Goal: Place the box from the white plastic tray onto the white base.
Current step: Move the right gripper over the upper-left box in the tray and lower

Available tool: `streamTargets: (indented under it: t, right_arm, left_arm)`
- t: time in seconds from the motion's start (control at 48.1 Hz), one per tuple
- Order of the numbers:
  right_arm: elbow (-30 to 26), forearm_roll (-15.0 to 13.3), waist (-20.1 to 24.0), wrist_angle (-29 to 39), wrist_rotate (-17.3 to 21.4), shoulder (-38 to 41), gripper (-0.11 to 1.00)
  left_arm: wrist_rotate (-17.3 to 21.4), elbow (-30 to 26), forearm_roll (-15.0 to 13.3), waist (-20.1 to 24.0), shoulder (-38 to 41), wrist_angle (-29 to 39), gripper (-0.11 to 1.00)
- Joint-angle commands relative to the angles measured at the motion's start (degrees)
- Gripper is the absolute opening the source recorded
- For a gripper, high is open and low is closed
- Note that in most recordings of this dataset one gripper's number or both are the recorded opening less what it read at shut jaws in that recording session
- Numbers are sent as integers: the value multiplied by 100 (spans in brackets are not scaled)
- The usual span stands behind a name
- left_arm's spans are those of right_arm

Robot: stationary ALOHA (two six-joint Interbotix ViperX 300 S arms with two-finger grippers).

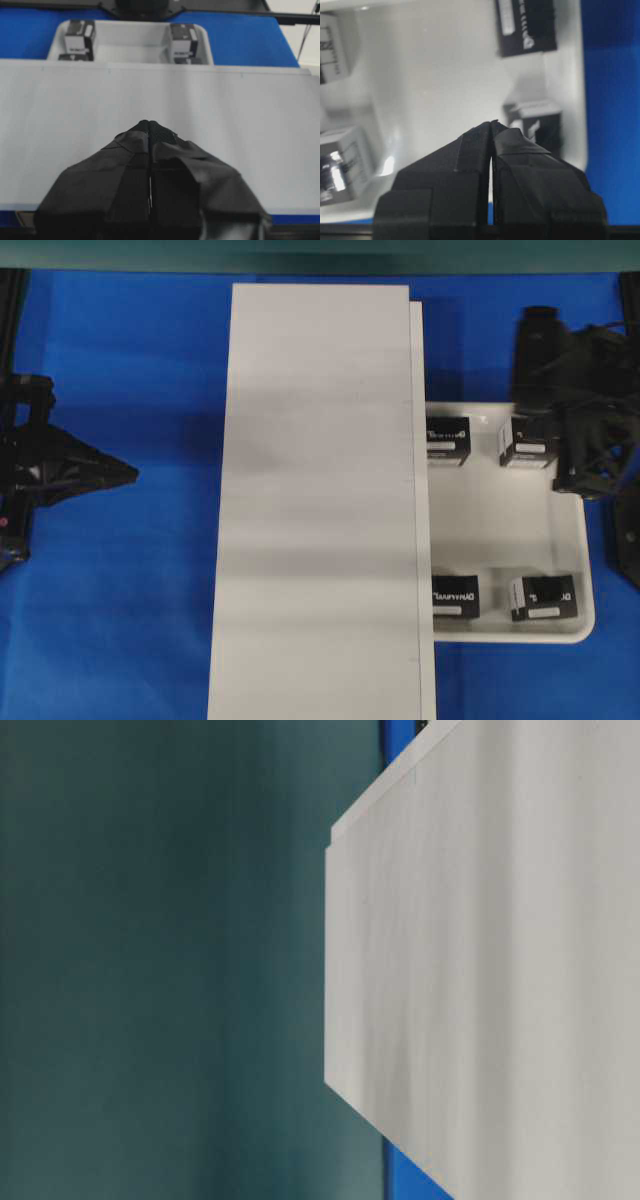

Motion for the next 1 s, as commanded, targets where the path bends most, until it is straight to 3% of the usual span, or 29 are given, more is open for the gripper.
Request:
streamTargets:
  t: [0.0,0.312,0.52,0.624,0.832,0.894,0.977]
  right_arm:
    - [-246,-18,-149,-18,-255,369,0]
    - [-404,-18,-343,-211,-1125,1301,2]
    - [-501,-18,-343,-510,-1292,1714,12]
    - [-510,-18,-378,-624,-1310,1881,30]
    - [-413,-18,-378,-888,-1310,2013,89]
    - [-378,-18,-378,-993,-1310,2039,98]
    - [-352,-18,-378,-1169,-1266,2083,100]
  left_arm:
    - [-9,-149,18,-9,35,-26,-7]
    - [-9,-158,18,-18,35,-26,-7]
    - [-9,-149,18,-18,44,-18,-7]
    - [0,-149,18,-9,35,-26,-7]
    - [0,-149,18,-9,35,-26,-7]
    - [0,-149,18,-18,44,-18,-7]
    - [-9,-158,18,-9,44,-26,-7]
